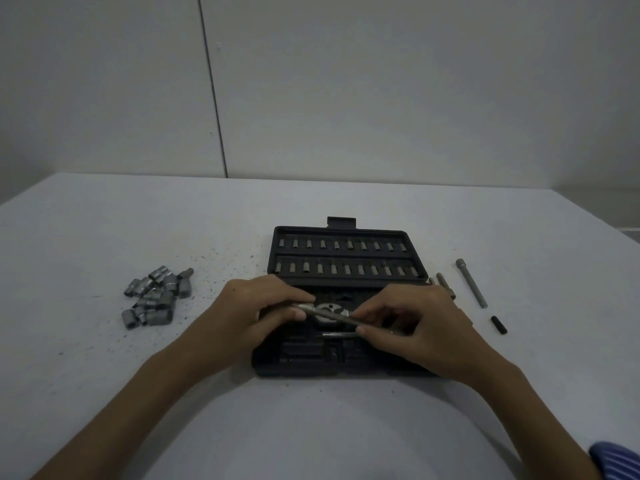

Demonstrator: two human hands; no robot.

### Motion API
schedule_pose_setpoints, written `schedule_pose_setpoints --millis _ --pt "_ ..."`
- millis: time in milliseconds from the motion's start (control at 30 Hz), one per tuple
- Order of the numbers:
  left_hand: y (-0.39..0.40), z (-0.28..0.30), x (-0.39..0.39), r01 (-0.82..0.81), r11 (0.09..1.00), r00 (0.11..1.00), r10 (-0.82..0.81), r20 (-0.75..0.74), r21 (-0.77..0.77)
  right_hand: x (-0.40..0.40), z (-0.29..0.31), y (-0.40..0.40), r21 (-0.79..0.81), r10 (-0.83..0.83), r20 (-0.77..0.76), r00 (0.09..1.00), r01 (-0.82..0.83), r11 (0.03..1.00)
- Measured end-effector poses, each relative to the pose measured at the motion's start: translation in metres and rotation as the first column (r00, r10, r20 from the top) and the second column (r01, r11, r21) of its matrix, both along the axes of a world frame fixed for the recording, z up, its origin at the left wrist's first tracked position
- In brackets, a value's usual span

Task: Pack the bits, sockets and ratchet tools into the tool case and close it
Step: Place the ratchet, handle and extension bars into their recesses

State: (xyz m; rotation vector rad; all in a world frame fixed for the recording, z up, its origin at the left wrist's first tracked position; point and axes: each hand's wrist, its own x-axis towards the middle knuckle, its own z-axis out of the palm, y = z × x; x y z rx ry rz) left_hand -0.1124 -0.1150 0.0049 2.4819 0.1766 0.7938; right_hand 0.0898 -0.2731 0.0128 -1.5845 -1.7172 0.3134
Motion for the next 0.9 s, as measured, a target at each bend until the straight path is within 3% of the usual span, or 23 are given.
schedule_pose_setpoints --millis 133,400,567,900 --pt "0.003 0.005 -0.016 0.01 0.999 1.0 -0.01 0.005 -0.04 -0.007 0.0 0.0 0.039 0.036 -0.008 0.999 -0.036 0.999" --pt "0.004 0.008 -0.029 0.09 0.995 0.992 -0.087 -0.091 0.031 -0.016 -0.003 0.001 0.023 0.123 0.052 0.991 -0.125 0.992" --pt "0.004 0.007 -0.031 0.123 0.991 0.979 -0.112 -0.17 0.059 -0.015 -0.003 0.001 -0.001 0.137 0.082 0.987 -0.137 0.991" --pt "0.002 0.005 -0.031 0.12 0.992 0.977 -0.111 -0.181 0.043 -0.015 -0.001 0.0 -0.05 0.134 0.121 0.984 -0.129 0.99"
